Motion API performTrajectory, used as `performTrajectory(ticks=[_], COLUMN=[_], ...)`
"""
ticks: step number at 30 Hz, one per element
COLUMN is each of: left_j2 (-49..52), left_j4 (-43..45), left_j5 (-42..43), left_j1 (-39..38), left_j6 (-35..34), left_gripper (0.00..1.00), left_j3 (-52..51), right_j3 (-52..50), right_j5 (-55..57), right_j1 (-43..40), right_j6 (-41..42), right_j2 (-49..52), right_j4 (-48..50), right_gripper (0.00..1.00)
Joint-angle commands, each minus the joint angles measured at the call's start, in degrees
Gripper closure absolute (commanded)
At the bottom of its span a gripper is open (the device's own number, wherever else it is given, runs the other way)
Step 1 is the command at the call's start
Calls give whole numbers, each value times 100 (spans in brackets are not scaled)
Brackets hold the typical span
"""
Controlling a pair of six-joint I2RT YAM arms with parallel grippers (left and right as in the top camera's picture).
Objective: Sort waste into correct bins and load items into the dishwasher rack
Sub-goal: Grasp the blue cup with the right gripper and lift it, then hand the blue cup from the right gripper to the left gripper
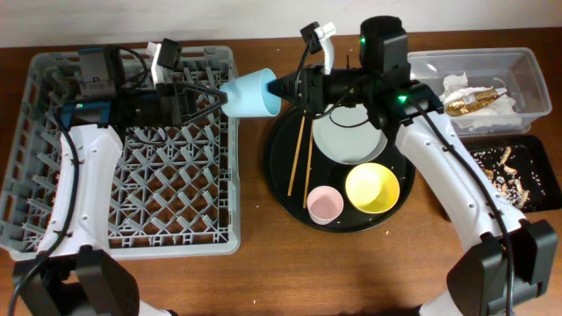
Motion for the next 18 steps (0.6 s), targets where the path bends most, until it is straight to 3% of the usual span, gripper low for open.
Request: performTrajectory(ticks=[1,3,6,7,8,11,12,18], left_j2=[-138,-138,-138,-138,-138,-138,-138,-138], left_j4=[-4,15,-2,-4,4,39,42,579], left_j5=[214,214,214,214,214,214,214,214], left_j1=[-236,-385,-417,-417,-417,-415,-407,-407], left_j6=[-87,-87,-114,-114,-111,-114,-136,-605], left_gripper=[7,9,34,38,36,5,2,3], left_j3=[94,94,94,94,94,94,96,96], right_j3=[46,46,46,46,46,46,46,46], right_j5=[39,31,197,188,133,136,136,87], right_j1=[243,402,636,667,715,835,870,892], right_j6=[83,188,186,188,184,184,184,184], right_j2=[-22,-20,295,382,385,385,385,385], right_j4=[382,684,627,614,577,566,566,533], right_gripper=[96,96,96,96,96,96,96,96])
